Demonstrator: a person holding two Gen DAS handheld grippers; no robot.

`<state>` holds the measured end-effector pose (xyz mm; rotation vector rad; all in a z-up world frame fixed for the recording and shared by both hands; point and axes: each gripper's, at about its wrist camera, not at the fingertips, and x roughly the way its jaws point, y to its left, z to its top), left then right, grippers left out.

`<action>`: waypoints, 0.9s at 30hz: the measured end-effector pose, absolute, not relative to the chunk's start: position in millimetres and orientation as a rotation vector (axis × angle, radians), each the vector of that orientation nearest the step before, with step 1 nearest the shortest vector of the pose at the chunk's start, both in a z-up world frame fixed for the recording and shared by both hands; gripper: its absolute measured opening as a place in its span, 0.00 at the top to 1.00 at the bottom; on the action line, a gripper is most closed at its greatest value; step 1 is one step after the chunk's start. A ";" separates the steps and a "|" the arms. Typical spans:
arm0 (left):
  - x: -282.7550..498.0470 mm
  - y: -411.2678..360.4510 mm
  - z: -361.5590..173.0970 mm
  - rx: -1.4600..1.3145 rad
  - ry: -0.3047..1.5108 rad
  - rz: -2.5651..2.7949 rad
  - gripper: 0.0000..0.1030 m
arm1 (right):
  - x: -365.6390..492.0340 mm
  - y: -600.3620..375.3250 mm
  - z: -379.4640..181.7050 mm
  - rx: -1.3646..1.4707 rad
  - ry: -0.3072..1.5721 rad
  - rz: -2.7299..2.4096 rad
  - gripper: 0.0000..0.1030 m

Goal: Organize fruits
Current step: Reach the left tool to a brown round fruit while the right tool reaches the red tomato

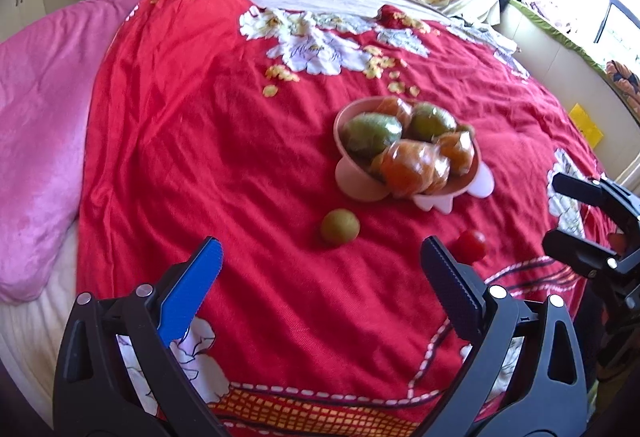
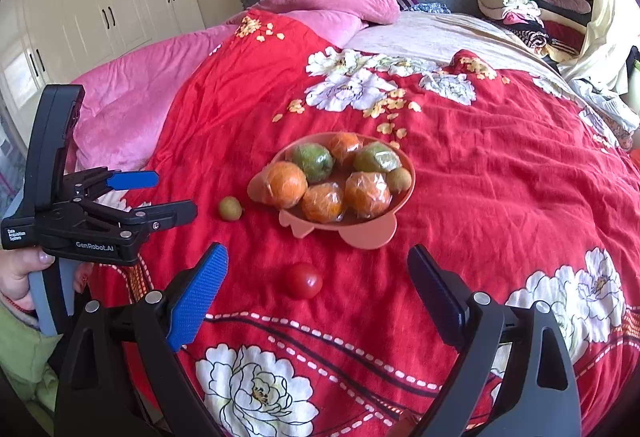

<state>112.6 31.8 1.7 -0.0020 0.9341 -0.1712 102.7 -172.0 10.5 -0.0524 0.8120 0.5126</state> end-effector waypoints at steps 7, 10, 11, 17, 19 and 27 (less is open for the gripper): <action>114.4 31.4 -14.1 0.028 0.956 -0.173 0.10 | 101.4 -167.6 -6.9 -0.063 0.851 0.515 0.12; 117.4 28.3 -18.5 0.034 0.962 -0.187 0.10 | 102.9 -164.4 -14.6 -0.071 0.871 0.517 0.12; 118.8 27.1 -19.9 0.037 0.964 -0.194 0.12 | 103.6 -162.8 -17.8 -0.074 0.879 0.520 0.12; 127.8 24.9 -25.9 0.030 0.978 -0.224 0.30 | 111.2 -155.7 -34.0 -0.087 0.928 0.531 0.28; 131.6 25.4 -26.4 0.025 0.977 -0.232 0.36 | 113.6 -154.5 -37.9 -0.088 0.937 0.531 0.38; 143.6 26.0 -31.3 0.008 0.994 -0.257 0.48 | 127.6 -149.8 -52.4 -0.086 0.969 0.550 0.61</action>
